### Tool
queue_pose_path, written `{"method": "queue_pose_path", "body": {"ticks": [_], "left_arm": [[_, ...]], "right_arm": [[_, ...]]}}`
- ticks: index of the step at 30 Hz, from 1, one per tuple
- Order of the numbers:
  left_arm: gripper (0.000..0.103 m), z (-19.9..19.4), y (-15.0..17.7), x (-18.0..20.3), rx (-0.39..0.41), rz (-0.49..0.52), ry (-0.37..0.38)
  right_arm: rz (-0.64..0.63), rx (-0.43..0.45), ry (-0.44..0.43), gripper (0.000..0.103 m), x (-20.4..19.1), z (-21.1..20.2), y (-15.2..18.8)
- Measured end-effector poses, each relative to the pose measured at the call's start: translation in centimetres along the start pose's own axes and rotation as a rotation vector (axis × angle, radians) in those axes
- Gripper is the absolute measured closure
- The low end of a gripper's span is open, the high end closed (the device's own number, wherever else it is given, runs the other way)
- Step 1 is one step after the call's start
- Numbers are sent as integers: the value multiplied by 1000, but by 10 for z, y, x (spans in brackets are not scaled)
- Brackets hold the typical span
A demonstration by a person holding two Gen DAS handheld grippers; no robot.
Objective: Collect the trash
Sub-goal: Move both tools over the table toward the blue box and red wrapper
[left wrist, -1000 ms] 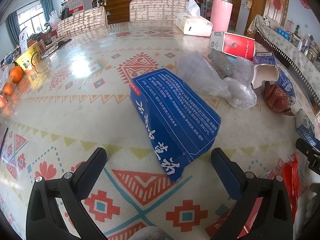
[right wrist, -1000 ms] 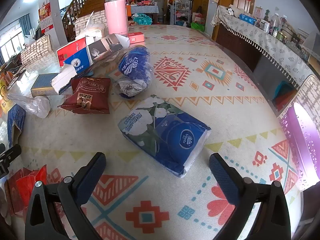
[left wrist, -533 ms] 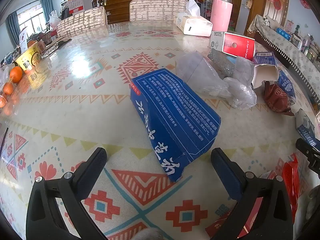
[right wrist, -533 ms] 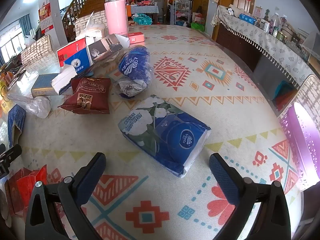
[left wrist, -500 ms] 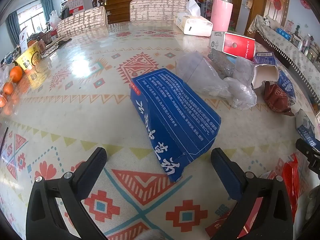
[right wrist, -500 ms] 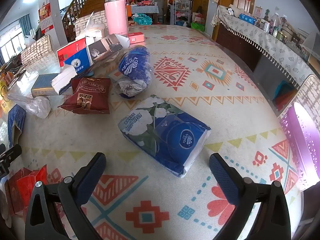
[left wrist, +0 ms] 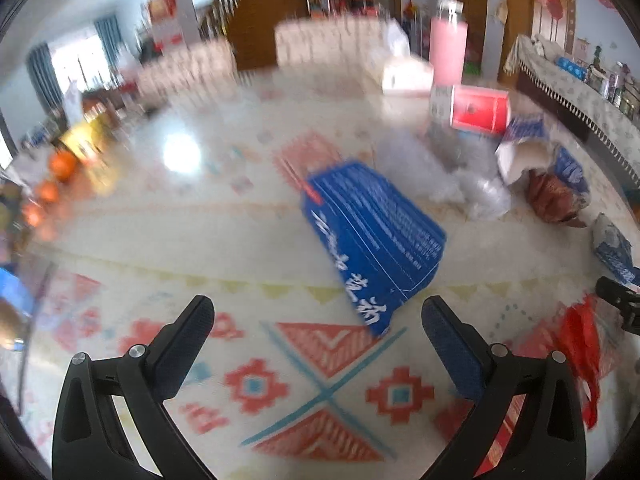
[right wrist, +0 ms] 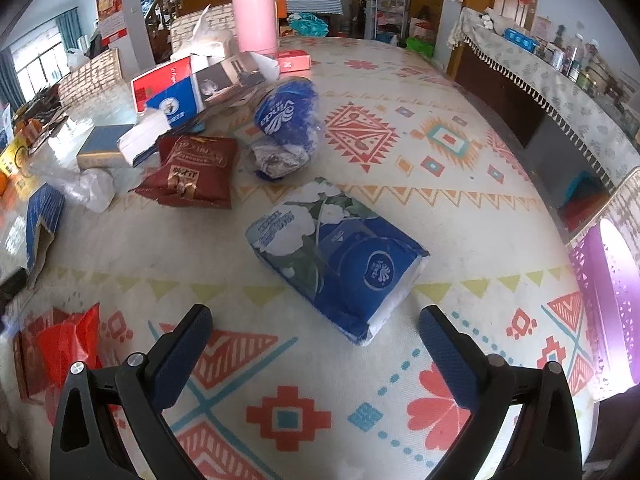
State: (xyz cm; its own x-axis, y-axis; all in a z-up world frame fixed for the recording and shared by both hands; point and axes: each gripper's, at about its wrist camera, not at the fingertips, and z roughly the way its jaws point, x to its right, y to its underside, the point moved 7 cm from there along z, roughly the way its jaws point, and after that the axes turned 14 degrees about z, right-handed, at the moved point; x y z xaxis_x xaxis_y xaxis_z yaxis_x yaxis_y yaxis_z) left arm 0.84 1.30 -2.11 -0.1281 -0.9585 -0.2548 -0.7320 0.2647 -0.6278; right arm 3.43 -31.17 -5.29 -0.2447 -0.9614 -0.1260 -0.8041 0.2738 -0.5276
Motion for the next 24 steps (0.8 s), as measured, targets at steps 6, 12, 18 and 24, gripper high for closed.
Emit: {"method": "queue_pose_path", "body": {"ticks": [6,12,18,24], "left_arm": [[0,-69,7,2,112,47,-52],[0,-102,15,26,160,98,-9],[0,-130,22,46,212,131,24],[0,-137,36,46,196,115,33]], "right_arm": [[18,13,-21,3,-2,-17,17],[4,139,-2,3,-4,-64,33],[-23,261,62,3,-5,-105,46],[-43,355,123,3,-4,-131,49]]}}
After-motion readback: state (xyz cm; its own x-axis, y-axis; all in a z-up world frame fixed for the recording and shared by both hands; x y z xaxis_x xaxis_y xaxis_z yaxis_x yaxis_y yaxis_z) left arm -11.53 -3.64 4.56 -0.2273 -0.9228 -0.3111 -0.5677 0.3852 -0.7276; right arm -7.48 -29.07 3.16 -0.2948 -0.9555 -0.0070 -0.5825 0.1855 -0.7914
